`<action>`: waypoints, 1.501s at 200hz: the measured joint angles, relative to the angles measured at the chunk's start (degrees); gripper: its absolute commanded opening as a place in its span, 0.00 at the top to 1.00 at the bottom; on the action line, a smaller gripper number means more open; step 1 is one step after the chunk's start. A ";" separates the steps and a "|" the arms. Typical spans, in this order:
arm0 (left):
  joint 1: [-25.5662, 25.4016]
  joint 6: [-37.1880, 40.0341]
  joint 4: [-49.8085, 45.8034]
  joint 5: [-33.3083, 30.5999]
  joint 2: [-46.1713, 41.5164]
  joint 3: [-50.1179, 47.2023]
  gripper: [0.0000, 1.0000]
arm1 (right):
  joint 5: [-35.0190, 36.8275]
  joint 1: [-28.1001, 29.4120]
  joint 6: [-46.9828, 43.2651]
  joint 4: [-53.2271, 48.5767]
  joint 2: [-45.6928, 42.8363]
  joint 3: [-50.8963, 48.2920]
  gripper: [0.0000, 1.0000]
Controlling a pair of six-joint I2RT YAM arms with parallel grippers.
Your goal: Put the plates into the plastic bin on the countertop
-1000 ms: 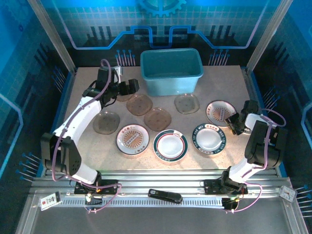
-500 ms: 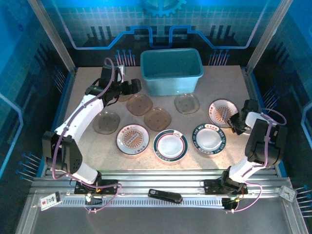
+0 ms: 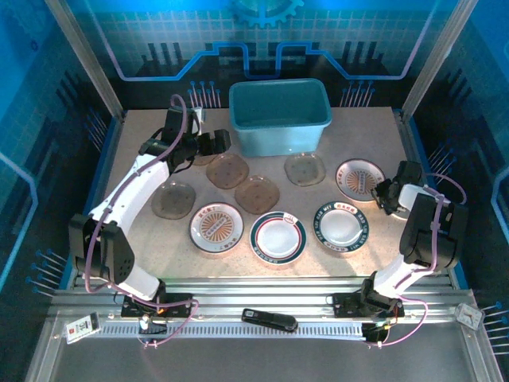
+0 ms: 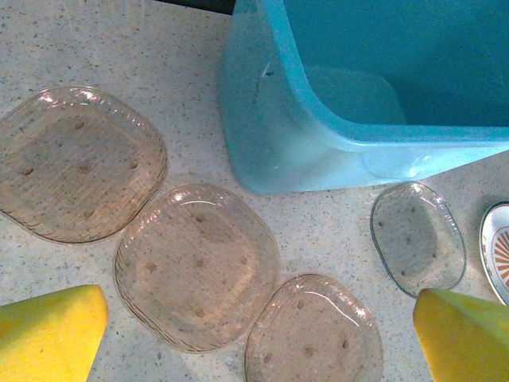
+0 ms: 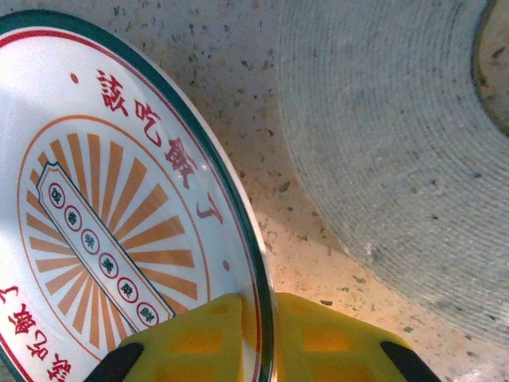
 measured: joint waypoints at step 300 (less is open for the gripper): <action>-0.70 -1.73 -4.72 2.64 3.98 7.10 0.01 | -4.92 -0.07 2.34 2.80 -20.28 -8.48 1.00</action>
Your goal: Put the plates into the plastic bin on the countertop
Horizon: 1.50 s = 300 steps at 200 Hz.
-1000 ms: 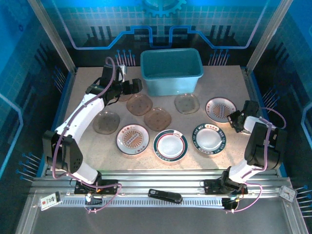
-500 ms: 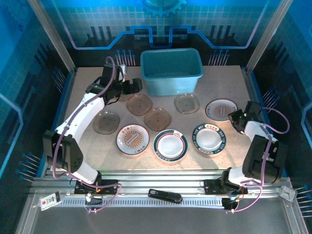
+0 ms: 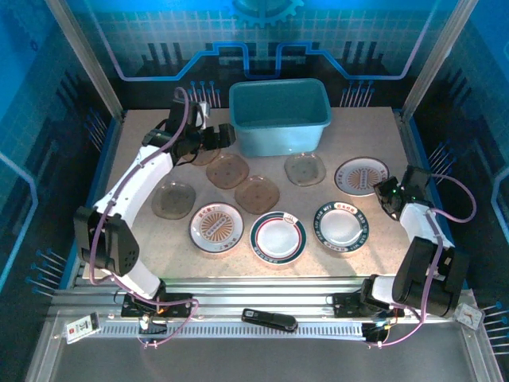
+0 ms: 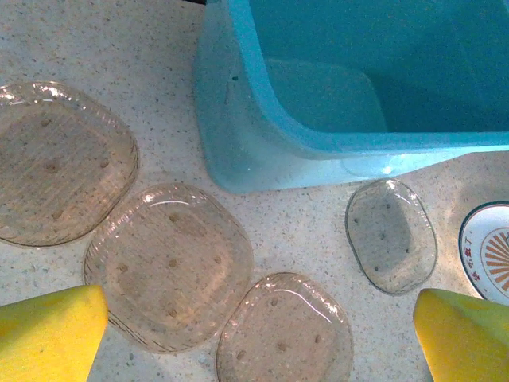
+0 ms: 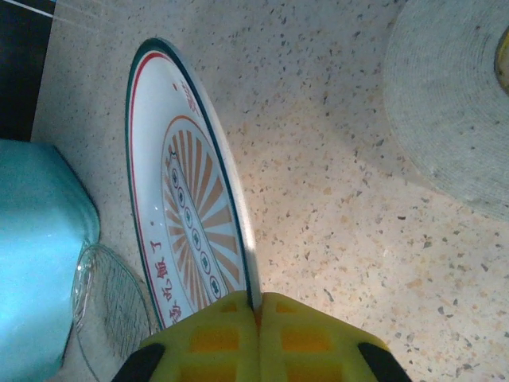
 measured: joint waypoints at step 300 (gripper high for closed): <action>-0.90 0.31 -18.71 -6.10 41.79 53.11 0.14 | -9.40 13.62 -3.56 -3.72 -4.94 26.12 1.00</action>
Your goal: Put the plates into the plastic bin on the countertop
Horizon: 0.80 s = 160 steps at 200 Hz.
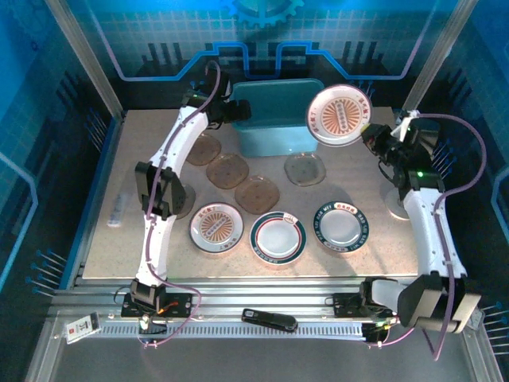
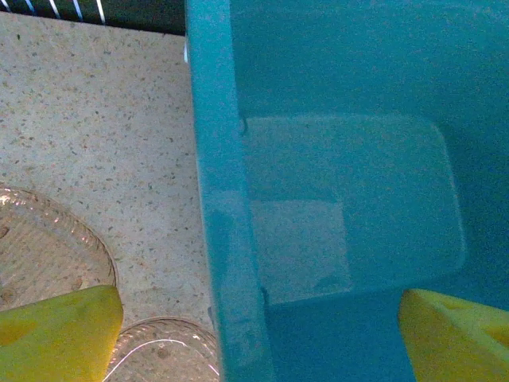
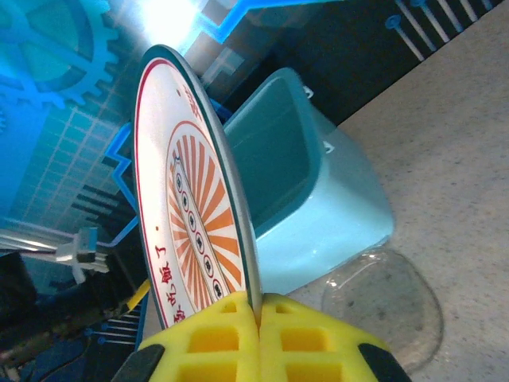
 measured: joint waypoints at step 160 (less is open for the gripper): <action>-2.51 -0.50 -1.20 5.05 1.14 -1.44 0.55 | -1.16 6.75 2.08 7.76 20.61 14.67 1.00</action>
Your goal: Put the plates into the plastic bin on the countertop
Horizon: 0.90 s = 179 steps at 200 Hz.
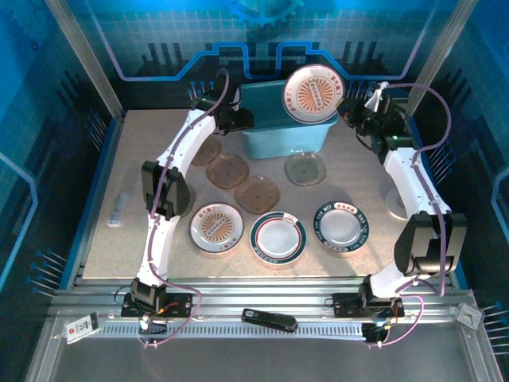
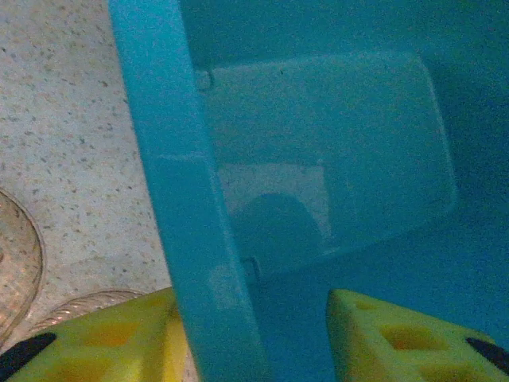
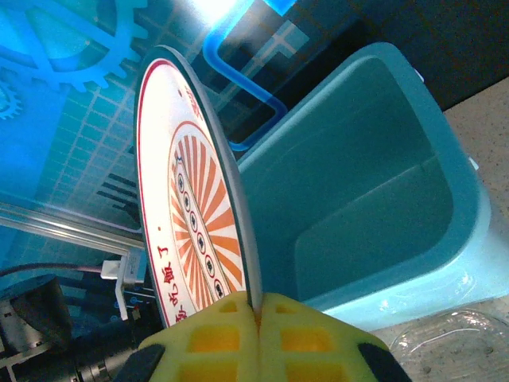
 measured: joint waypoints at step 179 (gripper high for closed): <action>-4.26 -3.85 0.59 2.01 -5.14 -8.20 0.65 | -1.03 2.21 -2.69 -2.97 9.01 7.78 1.00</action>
